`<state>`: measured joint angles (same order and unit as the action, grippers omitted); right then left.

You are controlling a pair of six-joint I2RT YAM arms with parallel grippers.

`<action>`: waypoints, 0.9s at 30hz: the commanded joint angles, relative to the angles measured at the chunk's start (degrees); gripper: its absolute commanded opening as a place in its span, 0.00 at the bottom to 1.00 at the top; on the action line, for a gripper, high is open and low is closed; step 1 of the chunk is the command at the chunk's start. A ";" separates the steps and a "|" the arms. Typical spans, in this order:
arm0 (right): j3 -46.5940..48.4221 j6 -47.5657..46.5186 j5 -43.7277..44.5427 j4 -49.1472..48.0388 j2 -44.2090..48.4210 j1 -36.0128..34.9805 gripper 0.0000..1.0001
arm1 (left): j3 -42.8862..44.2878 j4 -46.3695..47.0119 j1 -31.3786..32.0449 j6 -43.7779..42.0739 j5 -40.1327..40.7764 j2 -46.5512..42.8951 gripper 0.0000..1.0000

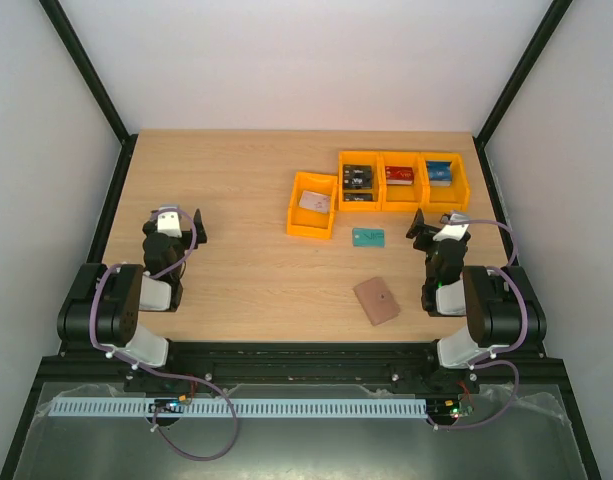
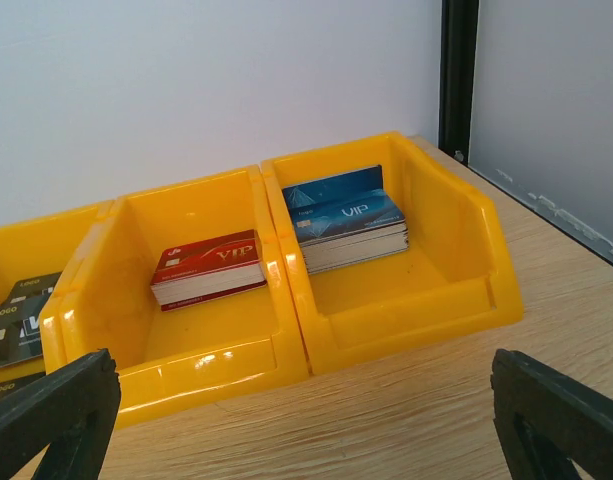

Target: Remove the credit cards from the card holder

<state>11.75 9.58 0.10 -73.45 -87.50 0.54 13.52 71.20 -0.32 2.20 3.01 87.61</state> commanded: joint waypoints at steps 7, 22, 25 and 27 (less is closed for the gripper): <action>1.30 -0.73 0.20 0.16 -0.54 0.26 0.98 | 0.98 1.13 -0.30 0.79 -0.63 0.45 0.99; 21.65 12.60 -24.22 67.51 27.85 0.26 0.99 | 20.48 -38.38 -1.68 -4.59 -9.96 -9.28 1.00; 24.27 17.82 -22.66 78.82 30.72 -0.45 0.94 | 30.30 -56.89 -2.41 -9.17 -15.34 -12.37 1.00; 25.87 19.52 -18.05 87.18 31.56 -2.36 0.87 | 35.84 -68.26 -2.98 -12.63 -18.43 -14.45 0.99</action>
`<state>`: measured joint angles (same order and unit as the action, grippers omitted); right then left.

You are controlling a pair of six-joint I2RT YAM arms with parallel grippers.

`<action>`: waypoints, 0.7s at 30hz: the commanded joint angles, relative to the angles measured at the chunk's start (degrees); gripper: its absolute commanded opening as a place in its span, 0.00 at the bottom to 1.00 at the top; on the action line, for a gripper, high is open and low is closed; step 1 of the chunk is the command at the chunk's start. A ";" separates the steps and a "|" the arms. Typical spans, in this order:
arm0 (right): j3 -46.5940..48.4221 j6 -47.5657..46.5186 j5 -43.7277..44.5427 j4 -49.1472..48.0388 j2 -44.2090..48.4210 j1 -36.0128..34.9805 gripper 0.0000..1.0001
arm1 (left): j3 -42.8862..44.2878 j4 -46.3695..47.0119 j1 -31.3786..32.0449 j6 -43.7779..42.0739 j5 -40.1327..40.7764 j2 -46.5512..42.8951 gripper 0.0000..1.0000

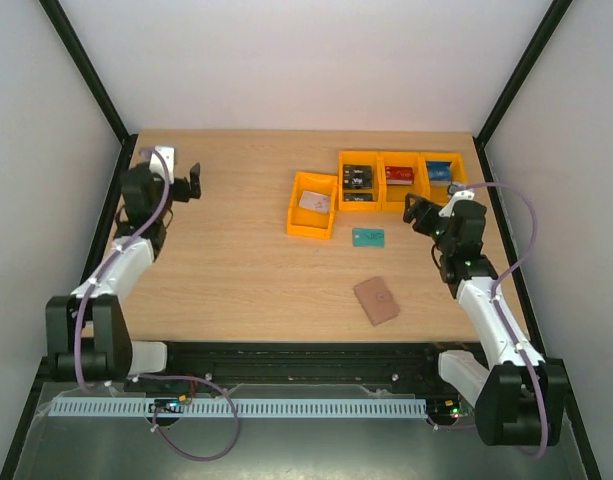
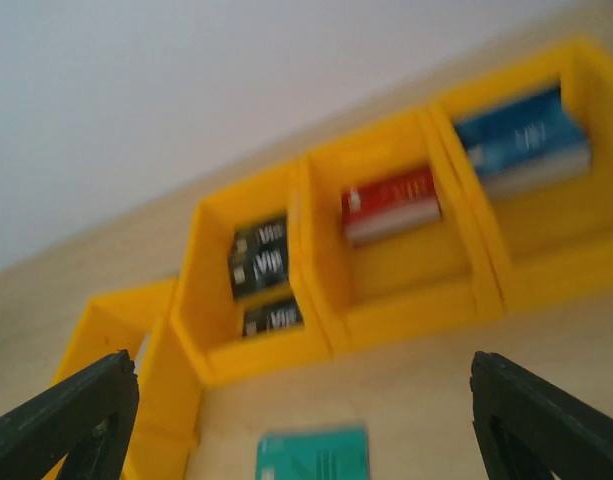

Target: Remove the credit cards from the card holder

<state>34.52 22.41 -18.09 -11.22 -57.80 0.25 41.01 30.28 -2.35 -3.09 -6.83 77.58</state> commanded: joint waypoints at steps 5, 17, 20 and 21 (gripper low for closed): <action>3.93 9.46 7.84 39.81 0.33 -11.40 0.69 | 20.10 -52.53 -1.08 -11.97 -11.72 -8.11 0.99; 3.98 22.65 18.63 47.55 -11.45 -31.66 0.67 | 20.54 -63.64 -0.99 -4.54 -47.87 -15.02 0.99; 3.97 22.44 18.10 49.10 -11.63 -31.98 0.68 | 18.46 -60.80 -0.99 -1.80 -46.73 -14.74 0.99; 3.79 22.46 17.82 49.32 -11.37 -32.02 0.73 | 18.32 -60.78 -0.99 -1.47 -45.43 -14.32 1.00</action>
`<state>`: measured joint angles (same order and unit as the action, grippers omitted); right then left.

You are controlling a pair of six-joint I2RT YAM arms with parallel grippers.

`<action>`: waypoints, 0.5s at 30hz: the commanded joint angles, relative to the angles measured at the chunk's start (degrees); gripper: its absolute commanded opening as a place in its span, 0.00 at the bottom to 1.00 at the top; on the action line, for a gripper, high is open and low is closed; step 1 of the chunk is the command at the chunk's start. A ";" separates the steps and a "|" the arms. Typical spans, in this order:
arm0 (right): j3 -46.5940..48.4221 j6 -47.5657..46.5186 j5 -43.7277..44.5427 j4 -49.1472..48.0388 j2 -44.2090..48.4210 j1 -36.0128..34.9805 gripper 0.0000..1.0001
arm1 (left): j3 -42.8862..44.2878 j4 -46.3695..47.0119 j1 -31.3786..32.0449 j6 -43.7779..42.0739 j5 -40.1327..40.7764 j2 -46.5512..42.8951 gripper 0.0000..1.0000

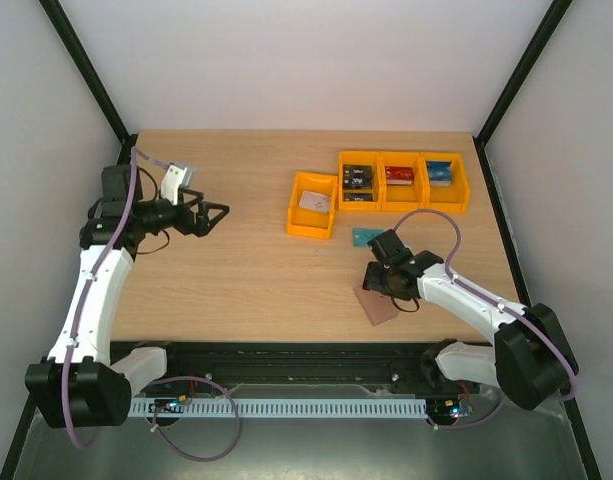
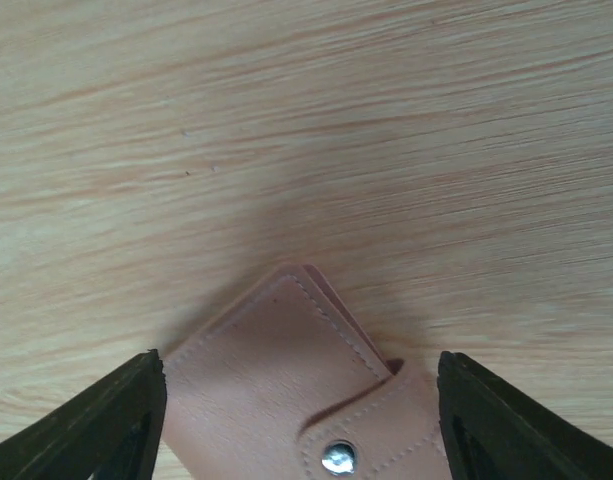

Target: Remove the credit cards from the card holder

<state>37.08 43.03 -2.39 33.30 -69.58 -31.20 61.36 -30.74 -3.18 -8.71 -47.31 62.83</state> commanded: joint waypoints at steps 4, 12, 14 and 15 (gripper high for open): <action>1.24 0.90 1.01 7.47 -1.20 -0.70 0.74 | -2.41 0.56 -0.16 4.31 -2.52 1.71 1.00; 0.88 -1.84 -1.21 4.20 -7.46 -0.70 0.80 | -3.10 1.21 -0.16 4.46 -4.69 4.18 0.99; -1.11 -1.95 -7.25 -1.00 -9.00 -0.70 0.77 | -3.24 1.12 -0.16 4.53 -5.17 4.95 0.99; -2.27 -1.54 -9.73 -3.69 -9.55 -0.70 0.74 | -3.28 1.21 -0.16 4.57 -5.49 5.25 0.99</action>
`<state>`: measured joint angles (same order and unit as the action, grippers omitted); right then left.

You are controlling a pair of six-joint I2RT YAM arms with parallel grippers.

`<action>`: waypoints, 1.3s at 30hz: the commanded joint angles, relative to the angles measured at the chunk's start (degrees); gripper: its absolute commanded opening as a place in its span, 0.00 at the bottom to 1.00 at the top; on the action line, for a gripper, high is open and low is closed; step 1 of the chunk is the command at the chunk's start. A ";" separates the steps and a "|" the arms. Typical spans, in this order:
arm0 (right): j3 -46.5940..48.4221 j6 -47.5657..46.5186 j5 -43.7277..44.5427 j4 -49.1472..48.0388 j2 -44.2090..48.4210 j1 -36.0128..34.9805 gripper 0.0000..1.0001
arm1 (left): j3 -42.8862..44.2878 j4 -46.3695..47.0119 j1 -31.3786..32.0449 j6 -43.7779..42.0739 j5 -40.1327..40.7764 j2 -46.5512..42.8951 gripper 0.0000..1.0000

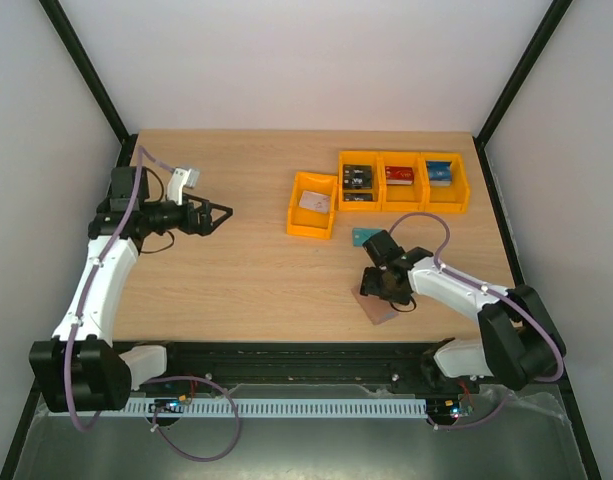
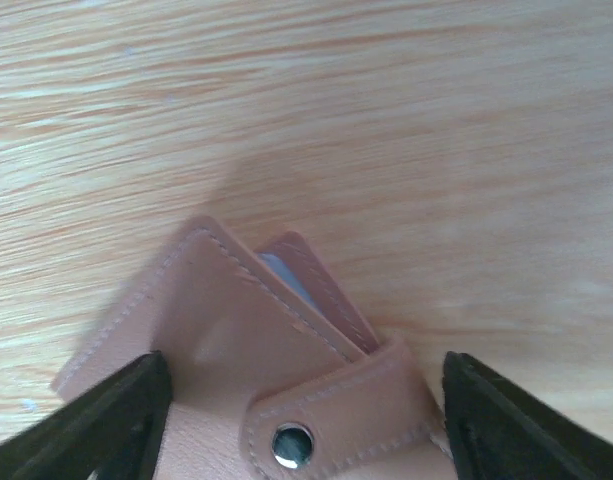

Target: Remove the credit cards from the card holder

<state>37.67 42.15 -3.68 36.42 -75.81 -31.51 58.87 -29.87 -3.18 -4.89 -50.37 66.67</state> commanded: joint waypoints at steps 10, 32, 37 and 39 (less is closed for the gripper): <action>-5.31 2.56 -16.89 -17.82 -3.38 -0.40 0.34 | -0.43 -0.73 -0.16 0.16 -1.73 2.61 0.99; 6.10 19.94 -9.69 -44.84 3.12 -12.44 0.02 | -12.63 16.13 14.45 12.87 -8.05 3.49 0.95; 12.10 17.77 -8.76 -45.35 -1.52 -16.98 0.02 | -13.06 18.04 17.48 13.75 -5.16 4.34 0.94; 13.86 16.48 -9.12 -44.80 -3.09 -18.27 0.02 | -12.95 17.85 18.31 13.11 -6.17 4.66 0.85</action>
<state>47.72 60.38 -15.05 -6.39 -75.99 -47.31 46.74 -13.80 13.52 8.05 -56.51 70.50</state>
